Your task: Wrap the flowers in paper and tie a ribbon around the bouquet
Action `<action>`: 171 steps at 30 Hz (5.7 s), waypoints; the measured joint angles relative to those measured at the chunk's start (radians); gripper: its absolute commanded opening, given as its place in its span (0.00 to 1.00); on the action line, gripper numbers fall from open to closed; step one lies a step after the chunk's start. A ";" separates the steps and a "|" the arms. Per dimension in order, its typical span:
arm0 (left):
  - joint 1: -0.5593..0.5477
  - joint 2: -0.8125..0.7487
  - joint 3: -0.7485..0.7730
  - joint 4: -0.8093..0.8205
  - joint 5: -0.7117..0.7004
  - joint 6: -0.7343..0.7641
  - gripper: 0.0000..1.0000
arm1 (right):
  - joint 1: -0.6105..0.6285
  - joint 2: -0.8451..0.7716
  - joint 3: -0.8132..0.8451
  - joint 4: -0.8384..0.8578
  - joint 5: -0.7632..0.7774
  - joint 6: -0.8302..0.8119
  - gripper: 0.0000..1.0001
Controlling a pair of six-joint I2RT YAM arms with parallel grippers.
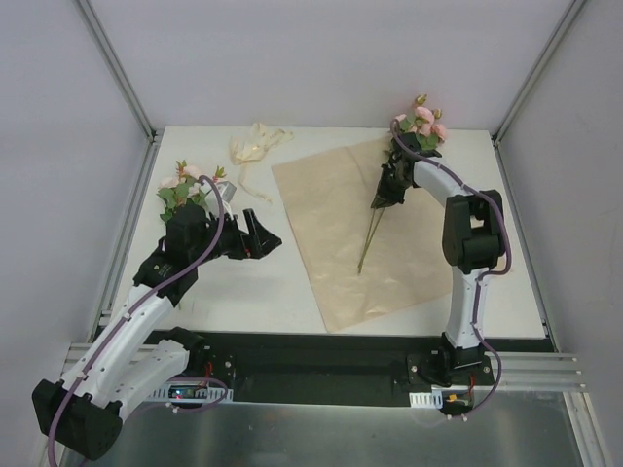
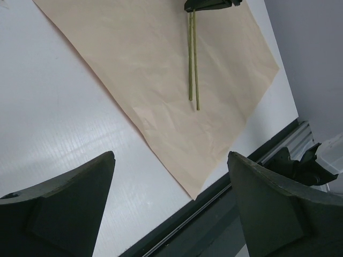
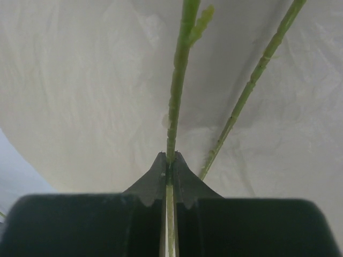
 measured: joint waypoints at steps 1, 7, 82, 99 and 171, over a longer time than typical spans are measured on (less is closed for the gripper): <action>0.000 0.006 0.000 0.000 0.004 0.000 0.86 | 0.000 0.012 0.008 -0.006 -0.001 0.000 0.00; 0.004 0.046 0.002 -0.005 0.009 -0.003 0.89 | 0.000 0.078 0.072 -0.011 -0.004 -0.008 0.05; 0.465 0.145 0.305 -0.239 -0.059 0.046 0.00 | 0.201 -0.492 -0.498 0.274 -0.408 -0.093 0.81; -0.162 0.266 -0.121 0.583 0.069 -0.386 0.00 | 0.536 -0.688 -0.764 0.664 -0.446 0.099 0.01; 0.493 0.655 0.306 -0.444 -0.595 0.385 0.66 | 0.229 -0.692 -0.645 0.292 0.108 -0.053 0.72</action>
